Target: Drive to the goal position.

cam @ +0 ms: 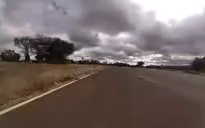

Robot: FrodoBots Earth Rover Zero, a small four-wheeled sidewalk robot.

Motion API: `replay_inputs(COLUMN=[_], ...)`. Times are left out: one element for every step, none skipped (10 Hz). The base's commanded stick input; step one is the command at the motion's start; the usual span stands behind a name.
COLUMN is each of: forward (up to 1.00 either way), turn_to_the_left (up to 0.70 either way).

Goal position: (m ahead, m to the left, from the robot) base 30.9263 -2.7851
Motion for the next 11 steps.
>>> replay_inputs(forward=[0.85, 0.85, 0.85, 0.85, 0.85, 0.85, 0.85, 0.85, 0.85, 0.85, 0.85], turn_to_the_left=[0.04, 0.04, 0.04, 0.04, 0.04, 0.04, 0.04, 0.04, 0.04, 0.04, 0.04])
